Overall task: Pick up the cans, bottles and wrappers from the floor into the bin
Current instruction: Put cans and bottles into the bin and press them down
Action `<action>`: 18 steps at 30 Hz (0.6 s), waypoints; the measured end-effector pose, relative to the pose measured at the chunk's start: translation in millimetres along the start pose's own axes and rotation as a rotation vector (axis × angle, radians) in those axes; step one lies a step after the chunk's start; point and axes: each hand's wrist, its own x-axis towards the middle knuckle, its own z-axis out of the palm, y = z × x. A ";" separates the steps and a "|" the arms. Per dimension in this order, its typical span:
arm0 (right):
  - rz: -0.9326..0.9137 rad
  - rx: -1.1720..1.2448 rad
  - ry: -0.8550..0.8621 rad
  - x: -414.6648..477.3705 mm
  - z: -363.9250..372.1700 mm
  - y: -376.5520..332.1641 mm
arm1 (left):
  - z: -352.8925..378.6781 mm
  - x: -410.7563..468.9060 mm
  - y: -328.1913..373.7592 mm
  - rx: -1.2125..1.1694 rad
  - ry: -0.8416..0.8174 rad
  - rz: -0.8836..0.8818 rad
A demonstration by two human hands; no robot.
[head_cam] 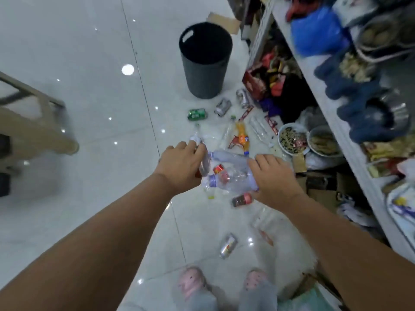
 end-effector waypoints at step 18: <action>0.340 0.148 0.327 156.7 -373.2 75.1 | -362.6 84.6 -171.0 0.069 0.276 -0.075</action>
